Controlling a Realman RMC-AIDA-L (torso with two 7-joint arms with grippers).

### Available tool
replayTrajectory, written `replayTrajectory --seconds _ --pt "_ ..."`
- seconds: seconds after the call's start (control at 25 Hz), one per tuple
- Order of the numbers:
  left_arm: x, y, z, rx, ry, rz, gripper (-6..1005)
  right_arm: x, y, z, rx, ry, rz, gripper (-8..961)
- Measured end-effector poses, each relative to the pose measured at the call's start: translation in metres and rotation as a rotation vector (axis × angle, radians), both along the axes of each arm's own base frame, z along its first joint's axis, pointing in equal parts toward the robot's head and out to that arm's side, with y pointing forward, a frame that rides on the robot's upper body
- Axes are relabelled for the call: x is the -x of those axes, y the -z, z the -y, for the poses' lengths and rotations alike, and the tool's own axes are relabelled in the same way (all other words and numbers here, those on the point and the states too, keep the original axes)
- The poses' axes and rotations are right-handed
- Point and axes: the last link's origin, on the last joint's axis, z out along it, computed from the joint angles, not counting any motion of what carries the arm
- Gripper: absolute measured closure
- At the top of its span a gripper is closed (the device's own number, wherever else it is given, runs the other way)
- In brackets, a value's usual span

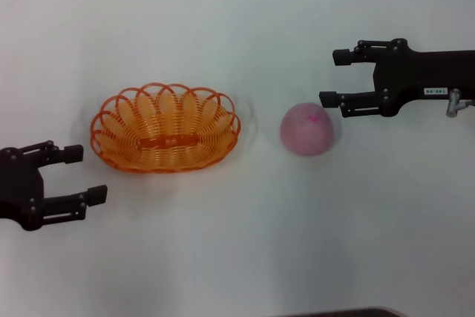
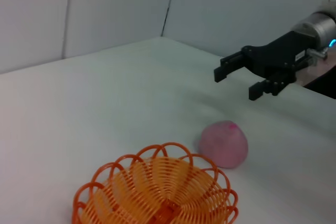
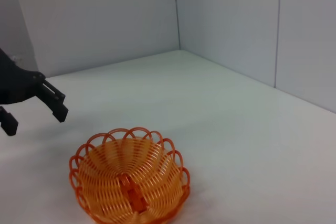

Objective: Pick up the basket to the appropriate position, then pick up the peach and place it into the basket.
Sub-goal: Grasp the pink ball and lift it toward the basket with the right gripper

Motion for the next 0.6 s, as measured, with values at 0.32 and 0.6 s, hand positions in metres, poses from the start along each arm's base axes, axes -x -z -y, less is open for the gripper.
replayTrajectory --seconds 0.32,0.6 --pt "0.009 0.008 0.003 -0.039 0.003 -0.004 191 0.000 0.000 0.000 -0.001 -0.001 0.001 129" --pt "0.020 0.007 0.013 -0.133 0.003 0.026 192 0.000 0.000 0.000 -0.001 0.000 0.001 129"
